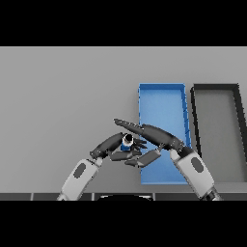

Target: Pick up the blue pipe and place it into the blue bin.

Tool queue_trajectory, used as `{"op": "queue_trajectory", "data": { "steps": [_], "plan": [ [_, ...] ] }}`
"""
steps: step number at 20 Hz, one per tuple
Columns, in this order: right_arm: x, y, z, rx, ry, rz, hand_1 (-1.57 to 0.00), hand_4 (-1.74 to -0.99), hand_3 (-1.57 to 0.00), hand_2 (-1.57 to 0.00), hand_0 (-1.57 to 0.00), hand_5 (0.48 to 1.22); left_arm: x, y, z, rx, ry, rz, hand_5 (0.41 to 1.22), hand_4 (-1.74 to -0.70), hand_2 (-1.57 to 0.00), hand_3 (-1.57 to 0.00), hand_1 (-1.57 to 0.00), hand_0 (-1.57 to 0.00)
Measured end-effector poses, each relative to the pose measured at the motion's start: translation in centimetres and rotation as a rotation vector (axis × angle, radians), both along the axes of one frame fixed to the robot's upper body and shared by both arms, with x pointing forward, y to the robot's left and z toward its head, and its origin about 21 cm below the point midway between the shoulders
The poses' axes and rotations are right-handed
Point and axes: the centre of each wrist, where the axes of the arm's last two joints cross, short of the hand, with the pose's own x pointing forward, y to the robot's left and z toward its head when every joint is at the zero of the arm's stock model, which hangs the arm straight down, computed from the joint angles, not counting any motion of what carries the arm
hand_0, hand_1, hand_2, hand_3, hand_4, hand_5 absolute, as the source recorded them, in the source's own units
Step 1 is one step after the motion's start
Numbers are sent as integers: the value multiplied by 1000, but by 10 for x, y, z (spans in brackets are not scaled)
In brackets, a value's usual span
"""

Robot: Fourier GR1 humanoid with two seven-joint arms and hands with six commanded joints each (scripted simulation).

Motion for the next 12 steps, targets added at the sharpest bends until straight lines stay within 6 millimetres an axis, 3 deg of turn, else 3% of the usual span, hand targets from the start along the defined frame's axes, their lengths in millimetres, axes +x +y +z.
{"op": "queue_trajectory", "data": {
  "steps": [3, 4, 5, 6, 8, 9, 12],
  "plan": [
    [6, 15, 1, -20, 8, 46, -108, -1222, -49, -130, -24, 517, 3, 0, -4, 17, -2, -8, 1221, -1460, -1571, -1571, -1571, -1571],
    [8, 18, 0, -29, 13, 47, -241, -1255, -143, -249, -166, 519, 6, 2, -4, 6, 10, -7, 1221, -1515, -1571, -1571, -1571, -1571],
    [10, 22, 1, -33, 17, 58, -437, -1303, -307, -428, -398, 520, 4, 2, -4, 18, 15, 2, 1221, -1560, -1541, -1304, -1571, -1571],
    [13, 23, 2, -35, 13, 64, -652, -1383, -504, -657, -630, 523, 5, 4, -3, 23, 27, 13, 1221, -1596, -1528, -1139, -1571, -1571],
    [15, 30, 2, -34, 6, 81, -983, -1496, -789, -986, -969, 555, 1, -3, 0, 32, 44, 12, 1221, -1648, -1544, -1207, -1571, -1571],
    [15, 32, 2, -29, 4, 85, -1101, -1537, -896, -1103, -1089, 600, 2, -1, -2, 16, 29, 16, 1221, -1667, -1549, -1228, -1571, -1571],
    [15, 36, -1, 44, 47, 105, -1330, -1481, -1225, -1331, -1324, 869, -1, -3, -1, 14, 34, 3, 1221, -1703, -1560, -1331, -1571, -1571]
  ]
}}
